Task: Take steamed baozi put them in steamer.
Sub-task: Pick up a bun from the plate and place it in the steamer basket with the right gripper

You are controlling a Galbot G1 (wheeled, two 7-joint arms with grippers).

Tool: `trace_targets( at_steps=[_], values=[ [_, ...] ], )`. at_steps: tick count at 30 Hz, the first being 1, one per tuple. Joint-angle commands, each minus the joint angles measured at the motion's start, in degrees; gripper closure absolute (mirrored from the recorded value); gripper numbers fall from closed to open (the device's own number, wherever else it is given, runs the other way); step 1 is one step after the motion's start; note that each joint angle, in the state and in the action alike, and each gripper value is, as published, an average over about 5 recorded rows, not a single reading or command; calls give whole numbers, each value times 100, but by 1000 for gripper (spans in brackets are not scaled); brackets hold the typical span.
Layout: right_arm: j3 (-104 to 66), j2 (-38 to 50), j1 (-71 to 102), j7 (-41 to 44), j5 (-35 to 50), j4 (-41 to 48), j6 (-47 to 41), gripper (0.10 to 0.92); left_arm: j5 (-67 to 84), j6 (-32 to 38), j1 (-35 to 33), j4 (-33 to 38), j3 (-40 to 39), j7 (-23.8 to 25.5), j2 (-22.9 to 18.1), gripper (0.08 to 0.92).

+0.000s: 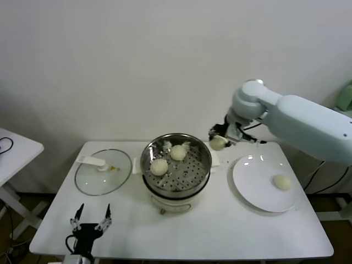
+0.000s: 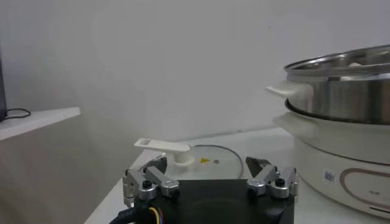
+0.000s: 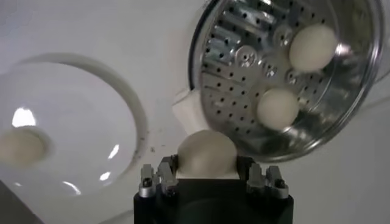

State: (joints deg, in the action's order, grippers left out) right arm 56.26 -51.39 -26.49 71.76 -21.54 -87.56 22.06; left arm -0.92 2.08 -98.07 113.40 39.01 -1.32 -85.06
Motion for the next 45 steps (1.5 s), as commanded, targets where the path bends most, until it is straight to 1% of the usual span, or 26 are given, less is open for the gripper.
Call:
trace_targets(
  at_steps=[1,5,7,12,19,25,36,45],
  values=[
    [235,-1428,-38,-78,-662,7,842,389,-30,-24,-20,25,23,-7,-6,177],
    [295,-1730,109,-88,-595,151,931,389,-47,-61,-17,36,26,-9,4,177],
    [365,-1789,146,-85,-422,188,916,389,-60,-84,-1,40,21,-12,12,177],
    [702,-1741,135,-103,257,220,745,389,-63,-120,43,49,-2,-22,25,177],
    [923,-1657,162,-121,552,252,827,389,-74,-115,32,1,-35,-19,14,177],
    [1005,-1607,232,-143,441,311,1059,389,-65,-112,18,-37,-30,-19,10,177],
    [771,-1547,470,-198,-251,339,1509,389,-38,-119,38,-51,-26,-16,20,177],
    [746,-1328,548,-209,-468,170,1529,387,-5,-124,62,-75,-17,-14,36,177]
  ],
)
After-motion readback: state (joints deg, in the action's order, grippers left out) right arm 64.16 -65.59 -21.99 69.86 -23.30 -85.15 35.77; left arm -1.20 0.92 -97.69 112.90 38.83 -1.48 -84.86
